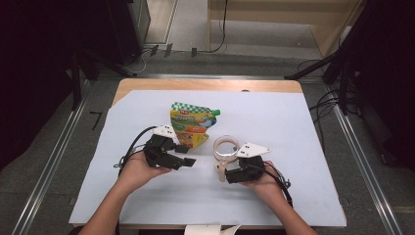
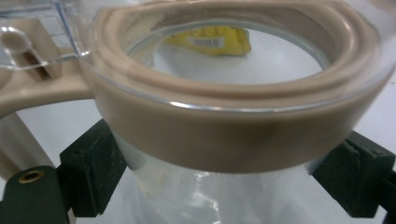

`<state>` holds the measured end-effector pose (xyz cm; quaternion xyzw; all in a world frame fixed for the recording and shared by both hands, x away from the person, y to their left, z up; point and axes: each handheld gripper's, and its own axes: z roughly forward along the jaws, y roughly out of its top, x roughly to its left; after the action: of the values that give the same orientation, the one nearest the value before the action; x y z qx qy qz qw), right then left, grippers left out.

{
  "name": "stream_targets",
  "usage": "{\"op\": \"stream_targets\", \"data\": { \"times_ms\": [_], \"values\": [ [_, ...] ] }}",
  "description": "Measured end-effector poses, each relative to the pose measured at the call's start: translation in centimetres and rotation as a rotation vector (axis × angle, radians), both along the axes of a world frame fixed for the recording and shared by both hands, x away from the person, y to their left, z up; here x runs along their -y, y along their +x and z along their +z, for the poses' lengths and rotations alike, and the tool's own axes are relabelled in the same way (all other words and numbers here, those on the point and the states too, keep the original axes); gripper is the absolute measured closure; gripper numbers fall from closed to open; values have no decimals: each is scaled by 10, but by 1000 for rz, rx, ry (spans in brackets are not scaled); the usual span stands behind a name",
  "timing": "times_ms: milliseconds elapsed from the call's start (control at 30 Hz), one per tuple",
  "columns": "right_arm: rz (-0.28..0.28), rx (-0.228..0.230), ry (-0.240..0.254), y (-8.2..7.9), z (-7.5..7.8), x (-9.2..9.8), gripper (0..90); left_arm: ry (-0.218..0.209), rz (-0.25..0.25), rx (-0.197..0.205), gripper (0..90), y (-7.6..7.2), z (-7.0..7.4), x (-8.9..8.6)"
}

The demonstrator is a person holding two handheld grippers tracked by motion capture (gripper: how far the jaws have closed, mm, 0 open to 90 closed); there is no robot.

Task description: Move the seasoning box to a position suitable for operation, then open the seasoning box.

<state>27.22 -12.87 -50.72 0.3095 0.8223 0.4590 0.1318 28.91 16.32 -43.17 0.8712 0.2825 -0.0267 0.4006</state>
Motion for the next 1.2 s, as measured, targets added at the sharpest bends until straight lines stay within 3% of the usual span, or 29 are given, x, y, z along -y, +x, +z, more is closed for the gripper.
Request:
{"op": "stream_targets", "data": {
  "times_ms": [100,367,533,767,833,900,933,967,1000,1033,1067,1133,1200],
  "values": [
    [10,15,-10,0,-1,0,121,5,-3,3,417,-1,0,1],
    [19,-28,1,-1,-3,5,111,7,-18,1,417,-3,-1,7],
    [33,-86,3,-2,2,15,119,0,-17,10,419,-3,1,7],
    [42,-88,-6,-17,14,37,172,1,-24,15,449,-5,1,12],
    [54,-69,-18,-24,20,44,287,2,-32,14,461,-7,1,15],
    [50,-59,-26,-28,24,50,342,2,-38,12,476,-7,1,18],
    [38,-71,-11,-29,28,55,436,4,-41,9,501,-8,0,21],
    [38,-71,-11,-29,28,55,436,11,-45,11,501,-8,0,22],
    [22,-80,25,-28,32,61,502,11,-50,9,555,-9,-1,24],
    [22,-80,25,-28,32,61,502,15,-53,13,555,-9,-1,26],
    [3,-82,44,-28,37,66,593,10,-59,7,612,-9,-2,30],
    [-3,-80,50,-27,37,68,622,9,-70,6,630,-9,-3,33],
    [-21,-95,51,-26,40,69,721,7,-83,-10,718,-10,-6,40]
  ]
}}
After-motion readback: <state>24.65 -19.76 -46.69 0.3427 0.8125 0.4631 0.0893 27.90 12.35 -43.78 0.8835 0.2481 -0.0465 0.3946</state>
